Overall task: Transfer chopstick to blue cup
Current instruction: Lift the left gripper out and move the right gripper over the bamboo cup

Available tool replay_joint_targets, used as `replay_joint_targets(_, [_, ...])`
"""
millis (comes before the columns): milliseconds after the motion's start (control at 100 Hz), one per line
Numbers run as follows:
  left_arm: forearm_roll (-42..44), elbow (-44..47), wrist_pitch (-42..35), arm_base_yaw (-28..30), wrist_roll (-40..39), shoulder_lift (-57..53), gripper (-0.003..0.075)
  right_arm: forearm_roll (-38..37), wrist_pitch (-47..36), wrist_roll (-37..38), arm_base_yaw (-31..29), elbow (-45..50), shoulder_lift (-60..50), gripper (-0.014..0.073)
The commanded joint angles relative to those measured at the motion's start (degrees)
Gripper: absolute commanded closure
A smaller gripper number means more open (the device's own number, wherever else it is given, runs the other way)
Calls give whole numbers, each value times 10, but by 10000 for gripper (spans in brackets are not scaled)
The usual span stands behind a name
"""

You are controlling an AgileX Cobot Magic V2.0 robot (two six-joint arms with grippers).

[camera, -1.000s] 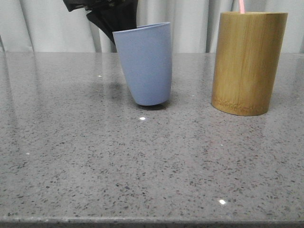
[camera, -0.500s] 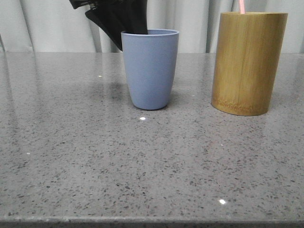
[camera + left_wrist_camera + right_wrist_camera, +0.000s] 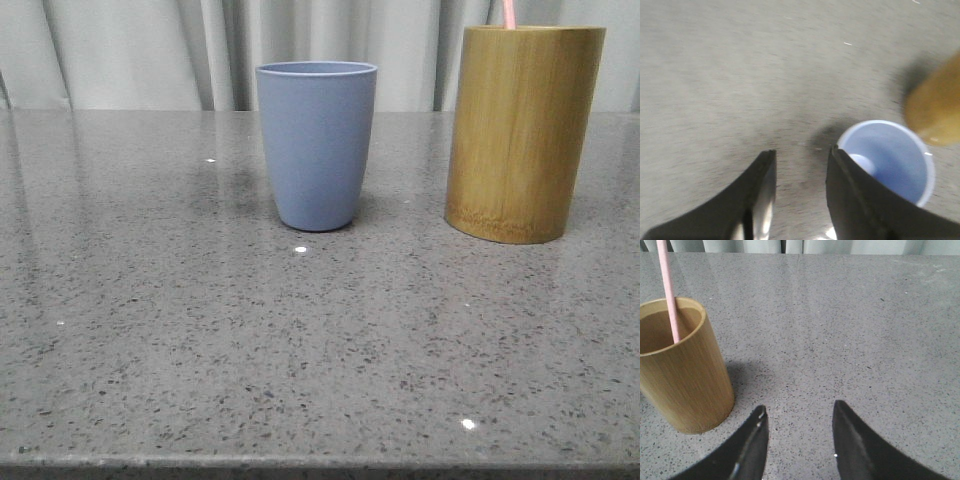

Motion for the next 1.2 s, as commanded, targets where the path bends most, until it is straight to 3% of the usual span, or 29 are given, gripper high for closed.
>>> replay_joint_targets(0, [52,14,-45,7,-44,-62,479,-1,-44,-1,-2,-21,5,264])
replay_joint_targets(380, [134,215,-108,45,-156,-236,479,0,-39,-1,1,-38,14,264])
replay_joint_targets(700, [135,372,-137,77,-157,-372,479,31,-31,-10,32,-116,106,264])
replay_joint_targets(940, [136,429,-148,77,-158,-438,479,33,-31,-14,105,-197,202,264])
replay_joint_targets(1190, [135,435,-146,77,-158,-452,479,53,-29,-12,143,-283,298,264])
